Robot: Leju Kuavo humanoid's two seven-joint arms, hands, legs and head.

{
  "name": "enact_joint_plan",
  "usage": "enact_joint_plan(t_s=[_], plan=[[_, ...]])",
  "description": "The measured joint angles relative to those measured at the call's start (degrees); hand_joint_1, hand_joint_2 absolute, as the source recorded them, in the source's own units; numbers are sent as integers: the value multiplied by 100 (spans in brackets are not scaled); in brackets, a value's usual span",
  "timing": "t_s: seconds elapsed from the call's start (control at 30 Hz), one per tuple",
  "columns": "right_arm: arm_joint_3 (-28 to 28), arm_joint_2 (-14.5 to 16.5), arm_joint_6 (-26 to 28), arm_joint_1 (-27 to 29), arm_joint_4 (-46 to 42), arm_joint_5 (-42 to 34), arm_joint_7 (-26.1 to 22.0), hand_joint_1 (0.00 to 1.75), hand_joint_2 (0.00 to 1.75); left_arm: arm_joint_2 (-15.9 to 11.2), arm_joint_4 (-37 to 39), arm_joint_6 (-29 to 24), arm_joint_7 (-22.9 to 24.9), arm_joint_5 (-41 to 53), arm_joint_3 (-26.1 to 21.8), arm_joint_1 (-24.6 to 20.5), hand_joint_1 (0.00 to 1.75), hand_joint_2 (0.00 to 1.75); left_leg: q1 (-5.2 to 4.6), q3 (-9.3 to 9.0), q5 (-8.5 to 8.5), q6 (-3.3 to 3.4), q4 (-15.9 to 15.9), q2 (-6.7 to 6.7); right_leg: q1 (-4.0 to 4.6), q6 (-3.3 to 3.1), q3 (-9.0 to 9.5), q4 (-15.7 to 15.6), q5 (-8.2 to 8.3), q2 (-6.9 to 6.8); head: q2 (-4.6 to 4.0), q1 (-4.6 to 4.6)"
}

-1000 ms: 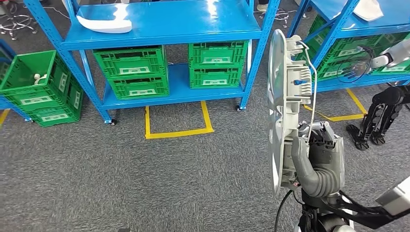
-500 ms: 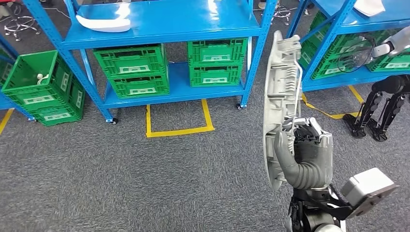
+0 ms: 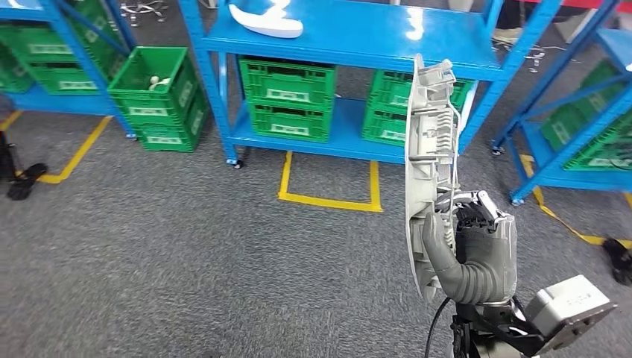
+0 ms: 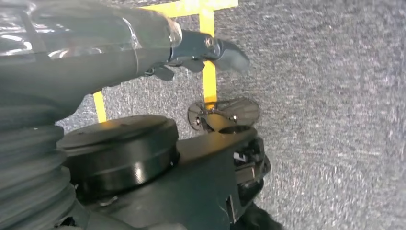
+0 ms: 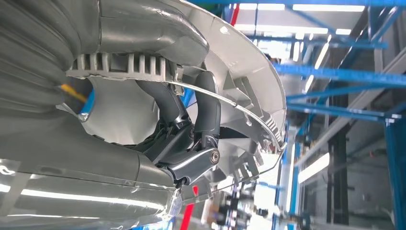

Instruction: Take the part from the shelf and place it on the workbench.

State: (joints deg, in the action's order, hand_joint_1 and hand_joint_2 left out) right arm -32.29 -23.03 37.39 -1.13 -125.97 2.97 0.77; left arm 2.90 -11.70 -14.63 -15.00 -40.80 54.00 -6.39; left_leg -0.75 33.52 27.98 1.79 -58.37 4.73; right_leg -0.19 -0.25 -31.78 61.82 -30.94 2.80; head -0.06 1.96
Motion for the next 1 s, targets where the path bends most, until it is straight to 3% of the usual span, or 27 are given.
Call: enact_joint_plan(t_s=[0.07,0.13,0.2,0.27,0.33,0.37,0.4,0.43,0.47,0.53,0.57,0.63,0.7,0.73,0.8,0.83,0.87,0.9,0.93,1.0], plan=[[-7,-21,7,2,-14,-7,15,175,175,14,-1,-3,3,2,25,-3,0,175,23,54,-40,-54,-3,117,17,-65,157,-392,125,170,0,1],[-17,-40,10,3,-36,-22,25,175,175,24,-1,-9,5,6,44,1,0,175,47,116,-83,-131,-2,217,18,-75,176,-492,143,86,0,24],[-33,-45,9,5,-52,-44,35,175,175,23,-1,-20,4,8,63,7,0,175,16,206,20,-199,-114,-40,-8,-81,212,-629,190,-64,0,3],[-42,-44,8,20,-67,-60,44,175,175,17,1,-32,1,7,80,4,0,175,20,444,370,-271,-621,-428,-18,-89,221,-697,228,-222,-1,-75],[-45,-45,2,31,-76,-68,47,175,175,14,1,-34,-5,6,92,3,0,175,89,743,704,-347,-1324,-505,-21,-93,198,-684,231,-389,-1,-135],[-49,-44,-5,32,-76,-81,47,175,175,14,1,-34,-10,5,103,5,0,175,123,802,742,-380,-1503,-501,-26,-86,191,-673,227,-472,-1,-154],[-53,-43,-17,30,-76,-100,47,175,175,14,1,-33,-17,4,114,8,0,175,148,748,669,-410,-1463,-510,-32,-74,188,-658,219,-552,-1,-174],[-59,-41,-33,28,-76,-127,47,175,175,13,1,-33,-28,2,123,10,0,175,166,573,506,-435,-1192,-560,-39,-52,187,-635,205,-624,-1,-194],[-66,-40,-52,25,-76,-153,46,175,175,13,1,-34,-39,1,129,9,0,175,175,335,338,-456,-790,-698,-43,-18,187,-600,181,-689,-1,-214],[-75,-41,-96,15,-76,-201,40,175,175,19,-1,-34,-58,-1,137,3,0,175,153,-15,154,-414,-170,-1019,-22,60,178,-517,127,-793,-1,-244],[-77,-43,-121,7,-77,-222,29,175,175,22,-1,-34,-62,-1,146,3,0,175,134,-58,148,-369,-55,-1110,-10,93,177,-490,112,-838,-1,-236],[-78,-46,-175,-5,-78,-273,-3,175,175,25,-1,-40,-66,-1,166,6,0,175,110,-16,135,-265,-49,-1017,-13,139,184,-483,108,-937,-1,-209],[-76,-50,-223,-8,-78,-335,-41,175,175,28,0,-71,-67,-2,177,2,0,175,118,5,97,-187,-38,-862,-45,196,161,-397,-7,-837,-1,-198],[-74,-56,-247,-4,-77,-375,-65,175,175,31,-1,-93,-67,-3,179,-3,0,175,125,14,73,-150,-30,-778,-59,219,86,-198,-165,-698,-1,-180],[-73,-69,-295,11,-74,-474,-141,175,175,35,1,-129,-58,-7,179,-14,0,175,119,47,39,-96,-30,-606,-71,237,-202,536,-594,-407,-1,-113],[-75,-73,-328,16,-68,-533,-198,175,175,33,1,-144,-41,-10,180,-17,0,175,107,59,26,-77,-31,-514,-70,230,-359,927,-756,-345,-1,-82],[-76,-72,-368,20,-56,-603,-268,175,175,28,2,-167,-22,-26,180,-16,0,175,92,64,16,-65,-32,-421,-69,216,-456,1172,-812,-320,-1,-56],[-78,-68,-414,19,-38,-679,-347,175,175,20,3,-195,-7,-55,180,-14,0,175,78,64,6,-60,-33,-325,-68,189,-463,1200,-744,-303,-1,-35],[-79,-64,-462,15,-14,-753,-429,175,175,9,4,-222,-1,-97,180,-12,0,175,64,58,-3,-60,-34,-229,-64,152,-375,1001,-567,-274,-1,-14],[-80,-55,-546,-5,39,-864,-571,175,175,-18,5,-249,-26,-180,180,-15,0,175,42,52,-23,-80,-36,-53,-54,48,-53,241,-124,-63,-1,12]])
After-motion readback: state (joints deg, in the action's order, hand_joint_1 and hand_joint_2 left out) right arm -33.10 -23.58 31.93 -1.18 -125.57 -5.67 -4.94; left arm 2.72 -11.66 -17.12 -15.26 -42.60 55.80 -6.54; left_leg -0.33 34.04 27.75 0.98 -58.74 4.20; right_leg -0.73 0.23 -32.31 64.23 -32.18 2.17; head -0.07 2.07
